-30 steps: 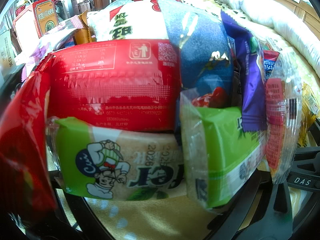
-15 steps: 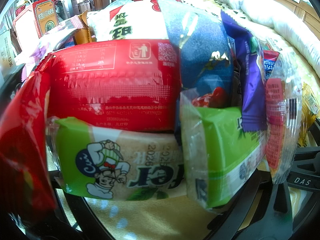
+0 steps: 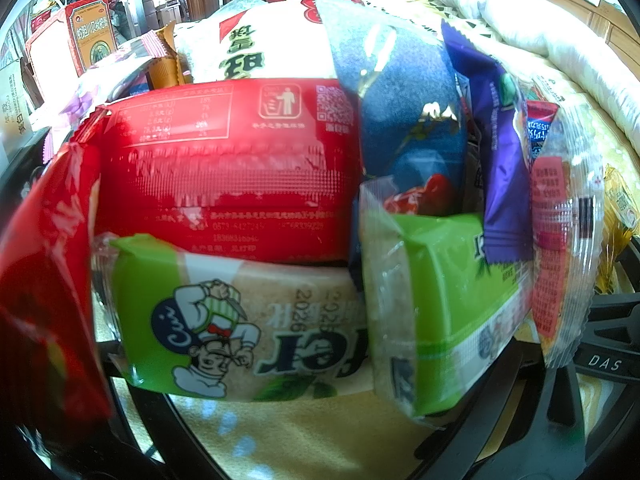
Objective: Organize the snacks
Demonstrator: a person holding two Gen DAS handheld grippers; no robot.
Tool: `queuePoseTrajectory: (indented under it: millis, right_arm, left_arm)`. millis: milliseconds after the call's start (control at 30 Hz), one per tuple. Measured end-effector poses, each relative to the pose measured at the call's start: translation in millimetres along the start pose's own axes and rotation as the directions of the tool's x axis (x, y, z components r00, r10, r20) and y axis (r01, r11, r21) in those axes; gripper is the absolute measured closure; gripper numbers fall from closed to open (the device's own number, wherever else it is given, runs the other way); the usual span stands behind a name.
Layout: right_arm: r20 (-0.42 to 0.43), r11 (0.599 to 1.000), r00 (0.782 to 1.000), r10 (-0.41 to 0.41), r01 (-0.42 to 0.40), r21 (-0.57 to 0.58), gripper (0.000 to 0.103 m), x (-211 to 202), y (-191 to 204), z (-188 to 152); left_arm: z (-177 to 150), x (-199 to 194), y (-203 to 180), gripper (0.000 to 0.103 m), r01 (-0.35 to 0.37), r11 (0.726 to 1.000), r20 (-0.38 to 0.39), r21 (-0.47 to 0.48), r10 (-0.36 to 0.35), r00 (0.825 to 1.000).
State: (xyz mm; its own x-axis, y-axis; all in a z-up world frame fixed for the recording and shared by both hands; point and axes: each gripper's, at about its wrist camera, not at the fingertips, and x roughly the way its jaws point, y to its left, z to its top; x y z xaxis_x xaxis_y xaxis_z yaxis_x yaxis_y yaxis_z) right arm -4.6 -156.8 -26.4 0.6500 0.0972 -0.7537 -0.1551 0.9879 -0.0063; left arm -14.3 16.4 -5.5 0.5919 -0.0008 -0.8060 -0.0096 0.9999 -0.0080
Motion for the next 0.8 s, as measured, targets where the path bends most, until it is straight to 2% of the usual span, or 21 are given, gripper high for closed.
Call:
queuePoseTrajectory:
  millis: [333,567,700,800]
  right_arm:
    - [0.000,1.000,1.000,0.000,0.000,0.000,0.000,-0.2,-0.3,0.3]
    - [0.000,1.000,1.000,0.000,0.000,0.000,0.000,0.1,-0.1,-0.1]
    - [0.000,1.000,1.000,0.001,-0.001,0.000,0.000,-0.1,-0.2,0.2]
    - [0.000,1.000,1.000,0.000,0.000,0.000,0.000,0.1,0.0,-0.1]
  left_arm:
    - [7.0,0.1,-1.7,0.000,-0.003,1.000,-0.006,0.005,0.003,1.000]
    - [26.0,9.3,-11.2,0.000,-0.014,1.000,-0.064,-0.016,0.012,0.998]
    - [29.1,5.3,-12.4,0.000,0.023,1.000,-0.107,-0.016,-0.025,0.994]
    - [16.3,-15.7,-16.4,0.001,0.099,0.995,-0.076,0.033,-0.096,0.992]
